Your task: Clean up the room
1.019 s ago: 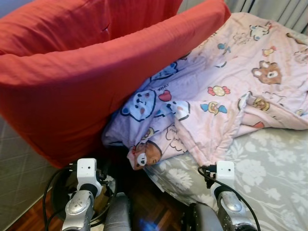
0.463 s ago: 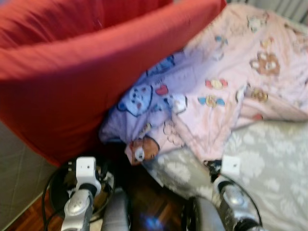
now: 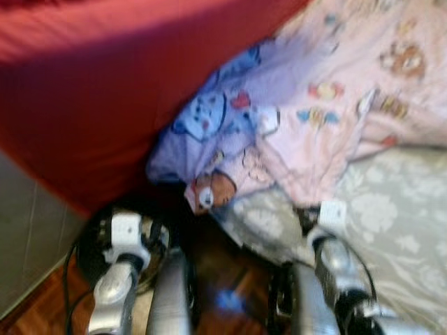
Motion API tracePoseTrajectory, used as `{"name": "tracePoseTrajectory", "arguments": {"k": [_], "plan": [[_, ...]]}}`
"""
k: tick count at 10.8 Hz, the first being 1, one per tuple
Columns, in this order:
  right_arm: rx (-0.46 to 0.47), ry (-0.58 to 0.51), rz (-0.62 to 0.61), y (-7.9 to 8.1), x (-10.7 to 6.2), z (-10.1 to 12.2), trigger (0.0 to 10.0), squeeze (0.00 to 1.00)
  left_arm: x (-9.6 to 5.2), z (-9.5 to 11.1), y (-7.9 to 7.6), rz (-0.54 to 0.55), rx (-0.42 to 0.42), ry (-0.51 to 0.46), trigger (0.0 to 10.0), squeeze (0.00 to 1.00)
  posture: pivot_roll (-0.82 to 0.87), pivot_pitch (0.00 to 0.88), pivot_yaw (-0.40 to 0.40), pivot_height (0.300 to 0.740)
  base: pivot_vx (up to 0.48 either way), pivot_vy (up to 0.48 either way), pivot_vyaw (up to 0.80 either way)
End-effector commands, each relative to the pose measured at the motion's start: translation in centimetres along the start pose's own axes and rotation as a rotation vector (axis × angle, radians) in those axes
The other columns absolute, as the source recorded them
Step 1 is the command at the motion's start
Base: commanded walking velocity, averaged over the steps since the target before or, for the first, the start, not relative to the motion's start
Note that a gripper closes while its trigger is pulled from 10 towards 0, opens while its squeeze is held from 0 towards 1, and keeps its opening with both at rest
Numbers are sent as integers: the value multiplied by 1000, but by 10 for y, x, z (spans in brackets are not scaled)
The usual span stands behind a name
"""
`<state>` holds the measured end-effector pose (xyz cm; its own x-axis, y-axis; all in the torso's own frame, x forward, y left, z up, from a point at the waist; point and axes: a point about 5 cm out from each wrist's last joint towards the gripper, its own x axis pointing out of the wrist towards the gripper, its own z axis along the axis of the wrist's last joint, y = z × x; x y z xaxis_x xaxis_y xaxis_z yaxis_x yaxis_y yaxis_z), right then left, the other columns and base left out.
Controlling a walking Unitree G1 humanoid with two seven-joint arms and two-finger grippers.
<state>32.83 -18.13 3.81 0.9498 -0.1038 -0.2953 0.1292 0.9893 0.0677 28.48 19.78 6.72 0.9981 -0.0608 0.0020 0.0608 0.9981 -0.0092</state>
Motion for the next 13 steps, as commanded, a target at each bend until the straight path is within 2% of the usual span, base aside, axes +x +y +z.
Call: {"name": "tracePoseTrajectory", "arguments": {"k": [1, 3, 6, 7, 9, 11, 12, 13], "plan": [[11, 31, -10, -4, -2, -7, 10000, 1000, -6, -1, -2, -9, -4, 15, 10000, 0, 214, 433, 40, 597, 0, 0, 0], [-13, 7, -18, -5, 5, 10, 10000, 1000, -2, 19, -9, -33, -4, -36, 10000, 0, 224, 461, 39, 597, 0, 0, 0], [-47, -24, 14, 0, 11, 26, 10000, 1000, -15, 35, -10, -40, -1, -56, 10000, 0, 255, 487, 41, 597, 0, 0, 0], [-83, -18, -10, -3, 12, 28, 10000, 0, -21, 35, -8, -34, 2, -39, 10000, 0, 258, 498, 44, 597, 0, 0, 0], [-96, -4, -37, -10, 14, 33, 10000, 0, -31, 40, -8, -24, 1, -23, 10000, 0, 259, 531, 40, 597, 0, 0, 0], [-23, 49, -125, -24, 13, 27, 10000, 0, -33, 47, -9, -20, 0, -23, 10000, 0, 263, 546, 39, 597, 0, 0, 0], [-11, 77, -130, -27, 12, 23, 10000, 0, -34, 51, -10, -23, -1, -23, 10000, 0, 266, 552, 40, 597, 0, 0, 0], [13, 87, -115, -26, 11, 20, 588, 0, -35, 54, -12, -28, -1, -21, 10000, 0, 264, 555, 40, 597, 0, 0, 0]]}}
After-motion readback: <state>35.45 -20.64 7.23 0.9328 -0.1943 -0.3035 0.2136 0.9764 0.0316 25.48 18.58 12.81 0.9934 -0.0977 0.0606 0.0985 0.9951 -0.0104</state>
